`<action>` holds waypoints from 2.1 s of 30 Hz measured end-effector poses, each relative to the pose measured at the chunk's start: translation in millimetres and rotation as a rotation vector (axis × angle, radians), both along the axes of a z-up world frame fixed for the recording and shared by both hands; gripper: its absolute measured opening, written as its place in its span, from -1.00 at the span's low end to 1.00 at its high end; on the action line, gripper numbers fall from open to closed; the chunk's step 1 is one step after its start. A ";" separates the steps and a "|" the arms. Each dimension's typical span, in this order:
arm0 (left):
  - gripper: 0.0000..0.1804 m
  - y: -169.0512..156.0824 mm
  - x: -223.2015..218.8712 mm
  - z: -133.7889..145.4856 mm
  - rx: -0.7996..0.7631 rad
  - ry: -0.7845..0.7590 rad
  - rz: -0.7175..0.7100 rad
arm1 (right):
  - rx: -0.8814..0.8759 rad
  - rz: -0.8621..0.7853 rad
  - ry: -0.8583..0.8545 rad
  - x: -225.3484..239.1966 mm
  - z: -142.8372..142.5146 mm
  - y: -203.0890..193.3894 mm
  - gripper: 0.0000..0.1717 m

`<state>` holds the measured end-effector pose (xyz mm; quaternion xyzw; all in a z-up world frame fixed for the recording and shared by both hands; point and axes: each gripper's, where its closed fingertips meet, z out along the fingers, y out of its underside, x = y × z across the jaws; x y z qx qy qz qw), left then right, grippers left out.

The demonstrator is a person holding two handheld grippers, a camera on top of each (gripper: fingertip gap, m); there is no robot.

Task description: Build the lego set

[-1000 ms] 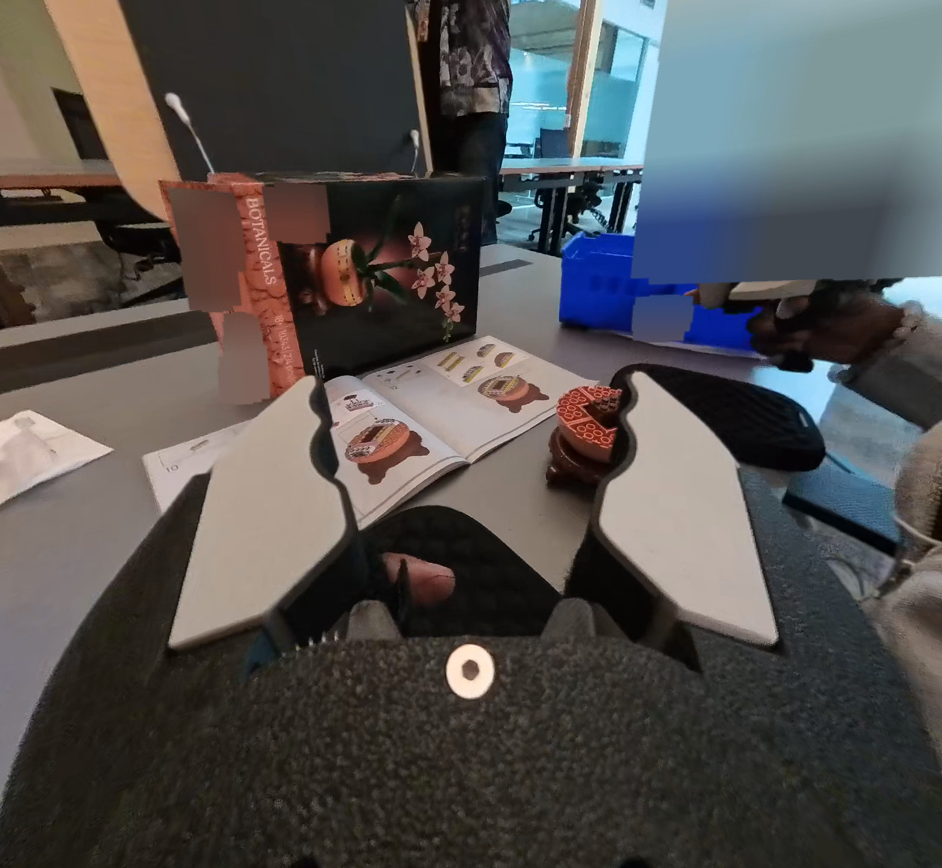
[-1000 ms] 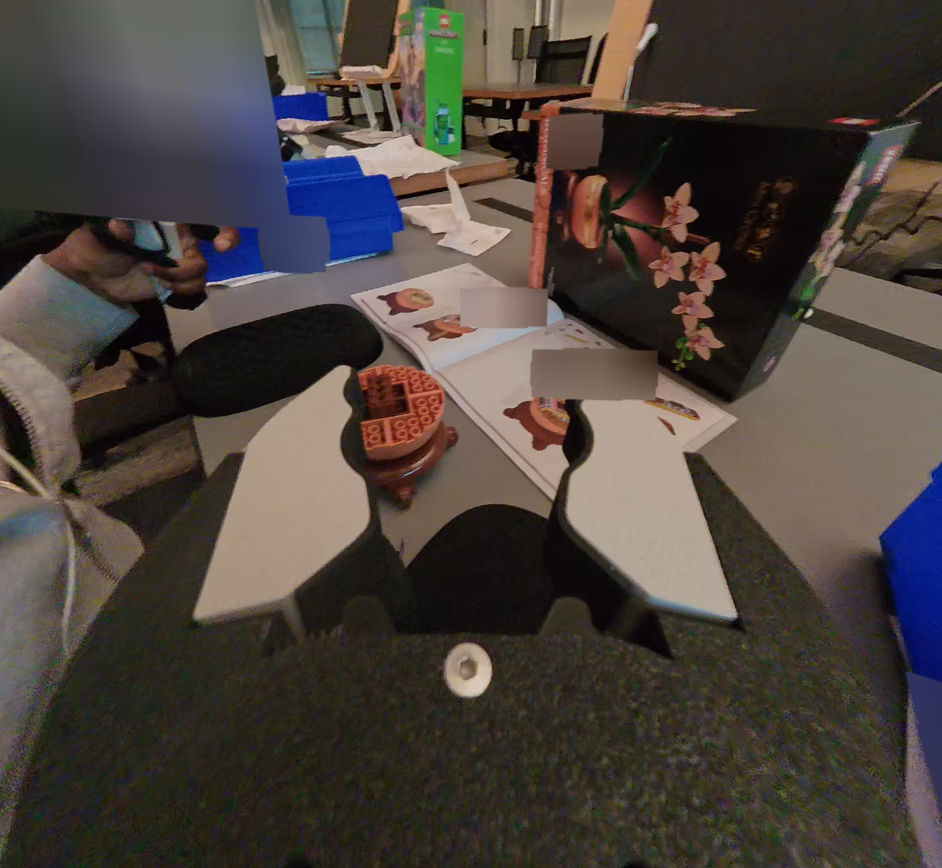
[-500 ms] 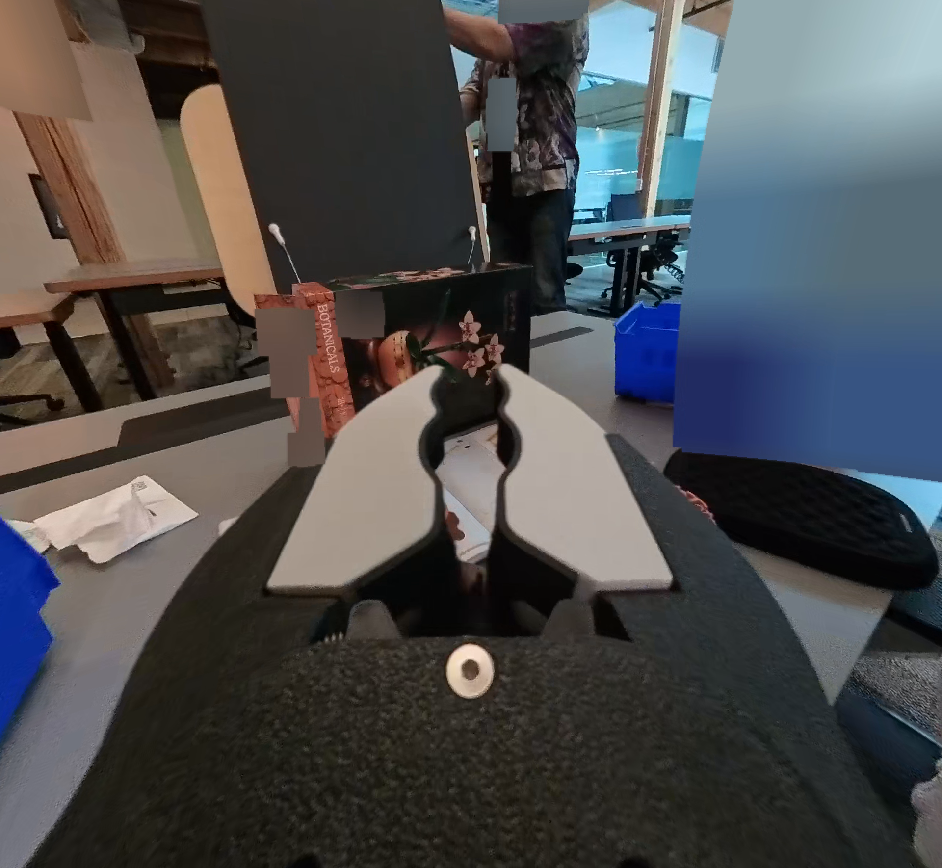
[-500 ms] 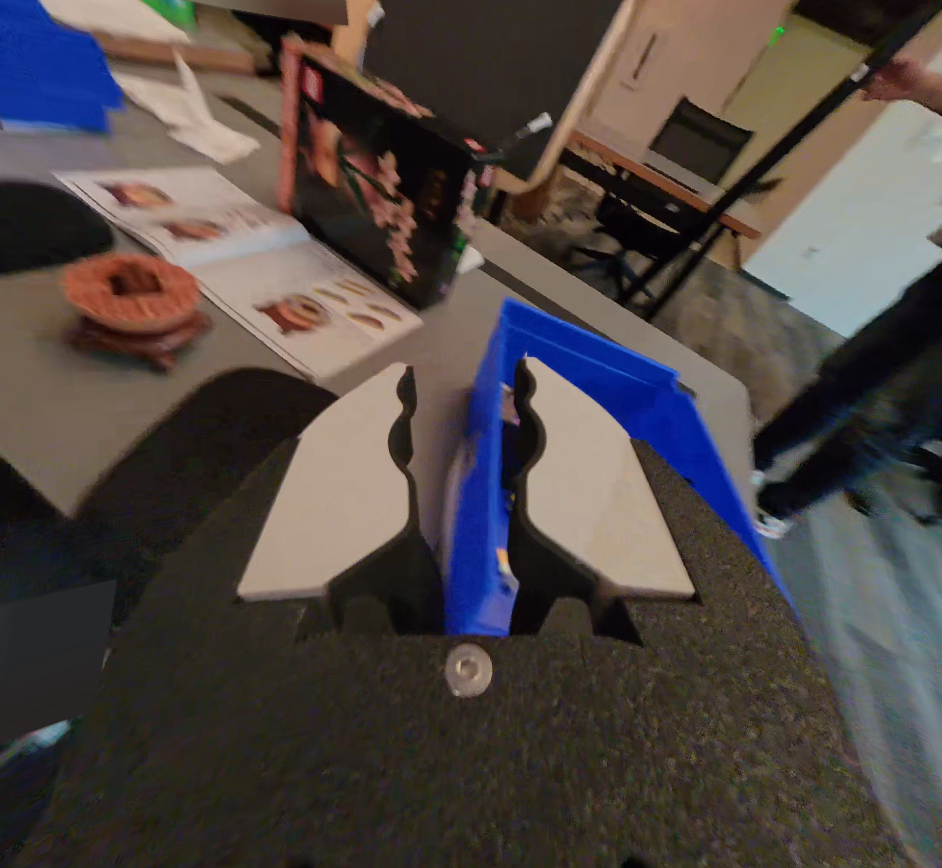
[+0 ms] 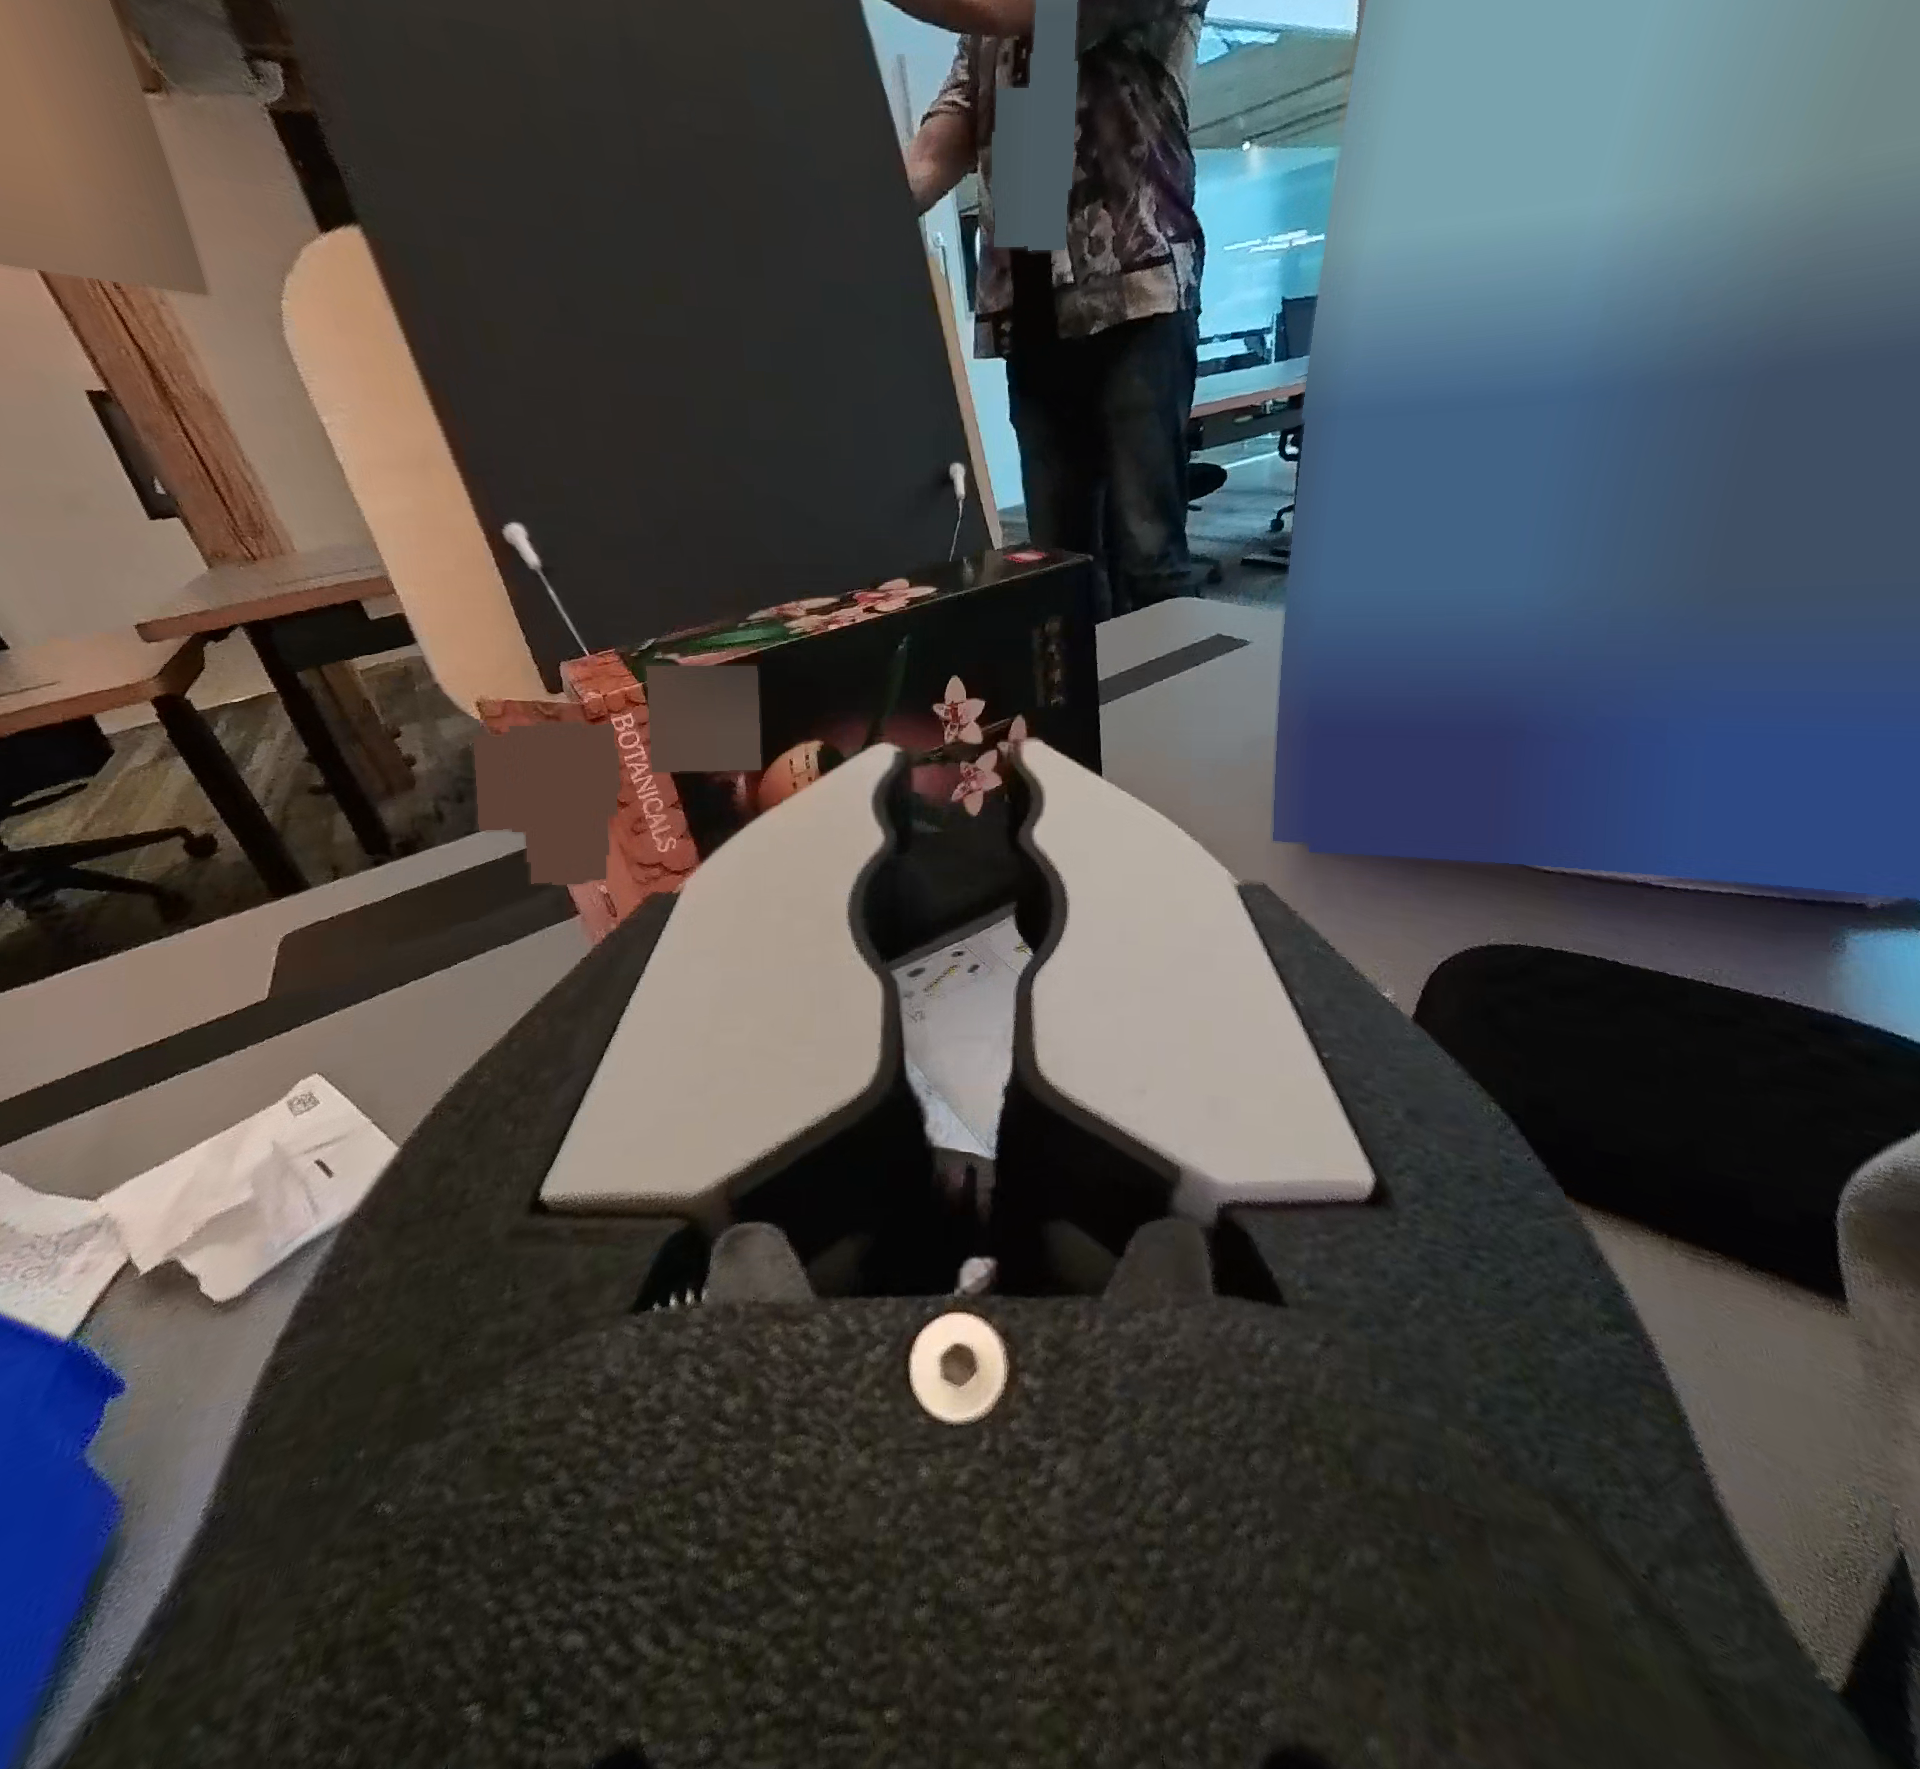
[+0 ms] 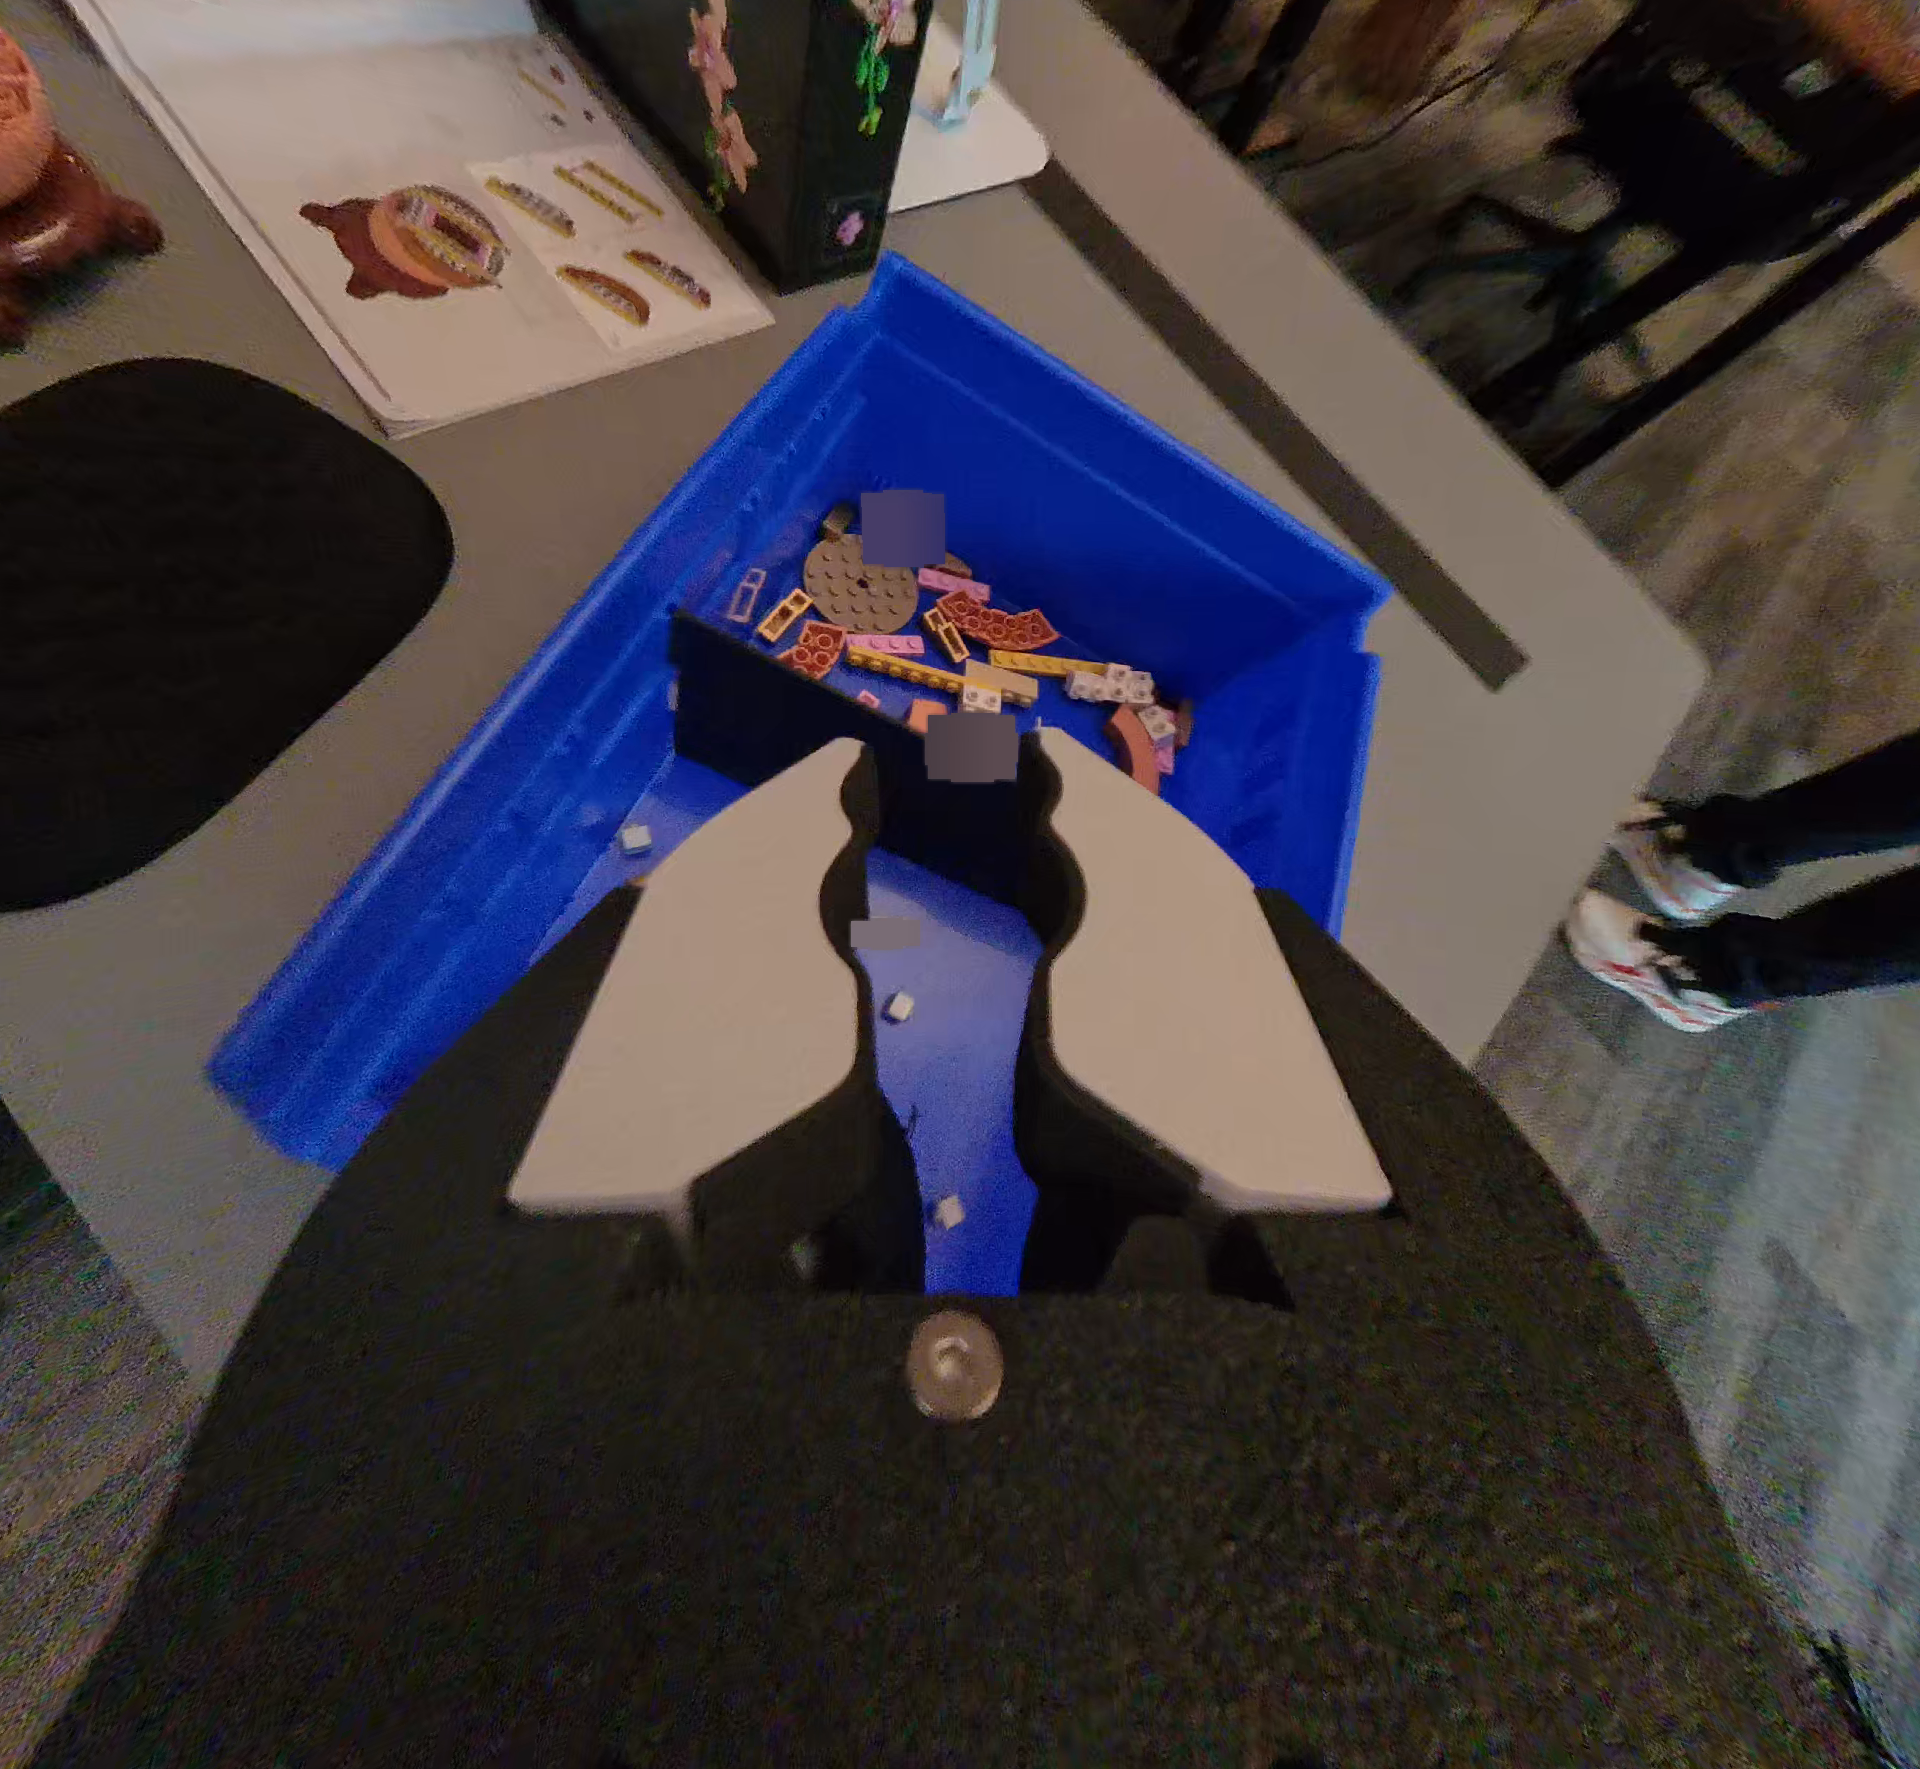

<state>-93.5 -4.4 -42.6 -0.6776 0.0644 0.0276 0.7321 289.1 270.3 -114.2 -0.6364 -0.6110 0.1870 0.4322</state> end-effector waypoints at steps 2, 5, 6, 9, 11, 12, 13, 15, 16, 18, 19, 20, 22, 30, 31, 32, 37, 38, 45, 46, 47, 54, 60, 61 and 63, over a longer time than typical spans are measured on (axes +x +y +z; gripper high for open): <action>-0.81 8.3 5.3 -1.3 -0.027 0.041 -0.009 | -0.133 0.038 -0.106 -19.4 -12.4 20.6 -0.59; -0.80 14.8 10.9 -11.0 -0.081 0.144 -0.015 | -0.273 0.034 -0.282 -53.0 -37.5 52.4 -0.51; -0.79 15.4 10.8 -15.8 -0.101 0.172 -0.015 | -0.291 0.006 -0.346 -61.8 -49.3 64.0 -0.52; -0.79 13.7 1.2 -27.0 -0.143 0.193 0.009 | -0.388 -0.041 -0.521 -78.2 -92.6 75.0 -0.55; -0.79 9.7 -9.4 -32.6 -0.155 0.174 0.031 | -0.425 -0.074 -0.627 -78.2 -118.6 78.1 -0.47; -0.79 7.1 -14.6 -35.0 -0.155 0.168 0.041 | -0.454 -0.085 -0.653 -79.2 -127.1 77.1 -0.46; -0.79 4.4 -19.9 -37.2 -0.153 0.163 0.054 | -0.477 -0.097 -0.667 -80.8 -133.0 76.6 -0.43; -0.79 -0.5 -29.3 -40.8 -0.147 0.146 0.077 | -0.487 -0.131 -0.659 -85.4 -137.9 81.5 -0.42; -0.79 -2.5 -32.4 -42.0 -0.143 0.136 0.081 | -0.497 -0.140 -0.653 -87.4 -139.2 83.1 -0.42; -0.79 -6.1 -36.7 -45.0 -0.144 0.130 0.079 | -0.538 -0.158 -0.652 -89.9 -143.4 83.1 -0.43; -0.79 -7.7 -38.9 -46.8 -0.151 0.135 0.082 | -0.561 -0.158 -0.663 -89.8 -146.7 80.8 -0.43; -0.79 -9.3 -41.2 -48.2 -0.157 0.142 0.088 | -0.571 -0.165 -0.682 -88.5 -150.8 80.1 -0.43; -0.78 -12.7 -44.2 -49.2 -0.159 0.147 0.099 | -0.541 -0.186 -0.711 -85.6 -156.5 83.7 -0.54; -0.72 -21.7 -45.9 -45.1 -0.114 0.112 0.141 | -0.419 -0.159 -0.673 -88.4 -142.9 88.3 -0.62; -0.73 -24.2 -45.7 -43.8 -0.100 0.094 0.146 | -0.403 -0.163 -0.632 -91.0 -136.4 89.0 -0.62; -0.73 -27.3 -45.8 -42.4 -0.084 0.068 0.151 | -0.382 -0.172 -0.591 -92.7 -129.3 90.4 -0.62; -0.71 -40.8 -44.4 -33.0 0.043 -0.119 0.116 | -0.201 -0.196 -0.386 -93.1 -89.3 99.1 -0.63; -0.69 -42.3 -38.2 -30.5 0.065 -0.124 0.086 | -0.171 -0.205 -0.346 -92.5 -81.1 100.4 -0.63; -0.53 -52.4 70.9 -13.5 0.116 0.041 -0.242 | 0.070 -0.243 -0.059 -92.9 -18.4 102.6 -0.63; -0.53 -54.9 87.8 -12.4 0.122 0.035 -0.288 | 0.078 -0.244 -0.032 -93.7 -13.4 99.8 -0.63; -0.53 -58.1 102.0 -12.5 0.128 0.039 -0.320 | 0.081 -0.244 -0.009 -94.7 -9.4 96.4 -0.63; -0.58 -82.4 125.8 -26.4 0.088 0.095 -0.362 | 0.158 -0.255 0.040 -96.1 7.0 81.7 -0.63; -0.59 -88.6 124.6 -31.5 0.088 0.080 -0.360 | 0.186 -0.285 0.065 -90.9 17.2 77.3 -0.63; -0.59 -89.3 126.7 -32.6 0.086 0.084 -0.371 | 0.183 -0.289 0.072 -89.9 18.1 76.7 -0.63; -0.59 -89.1 127.2 -34.0 0.087 0.095 -0.368 | 0.188 -0.299 0.082 -87.6 20.5 76.1 -0.63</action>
